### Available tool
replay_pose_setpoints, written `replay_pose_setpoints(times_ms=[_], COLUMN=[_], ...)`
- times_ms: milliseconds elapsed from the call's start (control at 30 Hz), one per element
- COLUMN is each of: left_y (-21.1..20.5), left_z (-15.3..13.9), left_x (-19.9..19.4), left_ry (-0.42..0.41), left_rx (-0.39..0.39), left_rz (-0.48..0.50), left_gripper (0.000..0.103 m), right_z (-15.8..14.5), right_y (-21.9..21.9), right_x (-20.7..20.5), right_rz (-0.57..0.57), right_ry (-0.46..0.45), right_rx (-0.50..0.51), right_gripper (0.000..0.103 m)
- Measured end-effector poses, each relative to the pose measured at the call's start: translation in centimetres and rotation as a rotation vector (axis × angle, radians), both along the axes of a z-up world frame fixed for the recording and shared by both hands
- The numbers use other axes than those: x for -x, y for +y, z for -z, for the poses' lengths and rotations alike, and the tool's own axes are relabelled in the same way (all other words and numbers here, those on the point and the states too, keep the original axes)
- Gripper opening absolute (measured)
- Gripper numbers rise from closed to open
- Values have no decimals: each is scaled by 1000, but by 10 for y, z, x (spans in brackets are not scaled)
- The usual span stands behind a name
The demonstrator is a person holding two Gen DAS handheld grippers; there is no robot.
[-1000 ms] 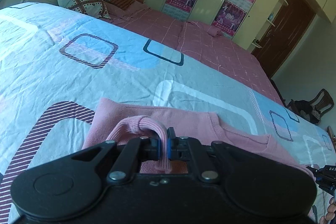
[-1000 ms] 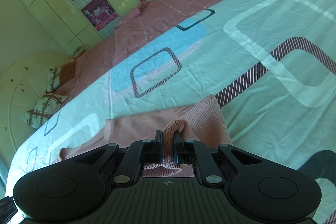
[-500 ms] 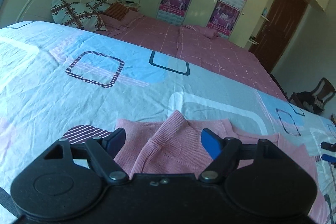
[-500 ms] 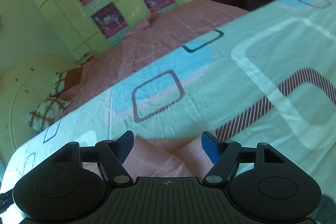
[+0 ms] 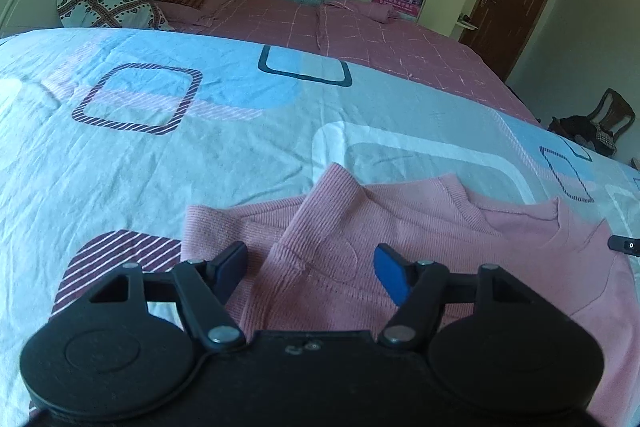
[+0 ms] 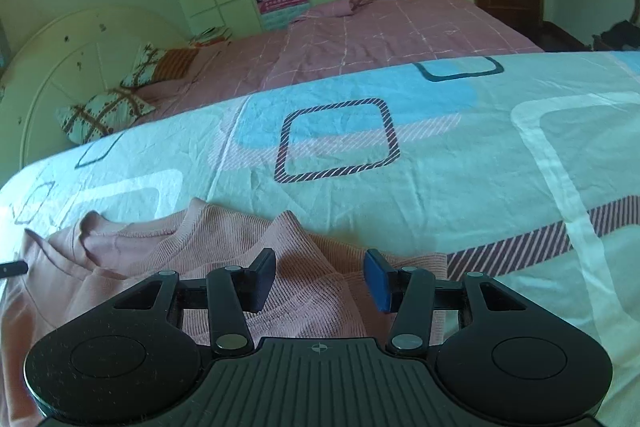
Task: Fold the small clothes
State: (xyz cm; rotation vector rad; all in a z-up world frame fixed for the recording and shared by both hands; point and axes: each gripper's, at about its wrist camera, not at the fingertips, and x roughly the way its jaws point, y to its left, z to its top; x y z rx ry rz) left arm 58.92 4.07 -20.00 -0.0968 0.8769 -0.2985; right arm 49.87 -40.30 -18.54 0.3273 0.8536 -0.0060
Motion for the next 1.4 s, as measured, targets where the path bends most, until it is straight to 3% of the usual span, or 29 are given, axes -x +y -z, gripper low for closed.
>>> replay_pose_setpoints(times_ms=[33,100,200,300,433,500,567,633,700,867,933,1100,1233,1300,1400], left_y=[-1,-1,-2,-1,-2,-2,-5,-9,-7,3,1,-7,-4,-7,-12], left_z=[0,1,-1,-3,-2,-3,-5,-11,-20,-35,-28,-3,3,6,3], left_x=[0,-1,-1,1,3,4,8,16,24,33,27,25,27,29,33], left_ry=[1,7,18,21,20,6,-20,-86,-142,-248,-217,-165,-148,-147,-160], left_rx=[2,5,20,32,30,29,20,-9,21,55,46,-26,-47,-69,-118], left_rz=[14,43,73,99,119,112,108,87,39,-95,-123,-129,-138,-139,-129], left_gripper=[64,50,32,21,21,18,14,13,13,13,13,13,13,17,26], right_z=[2,5,7,5,9,14,13,9,1,-24,-21,8,13,23,19], right_y=[0,3,7,10,16,14,17,23,27,4,2,13,10,16,14], right_x=[-2,-4,-8,-9,-15,-19,-19,-16,-9,6,5,-7,-4,-8,-3], right_rz=[-20,-64,-108,-174,-235,-243,-264,-277,-276,-65,2,19,54,21,39], right_ry=[0,-4,1,-11,-9,13,13,4,-36,-200,-208,-106,-110,-59,-87], right_rx=[1,-11,10,12,93,57,73,96,136,68,81,141,143,201,179], right_gripper=[48,39,38,38,38,38,8,8,7,7,7,7,7,7,8])
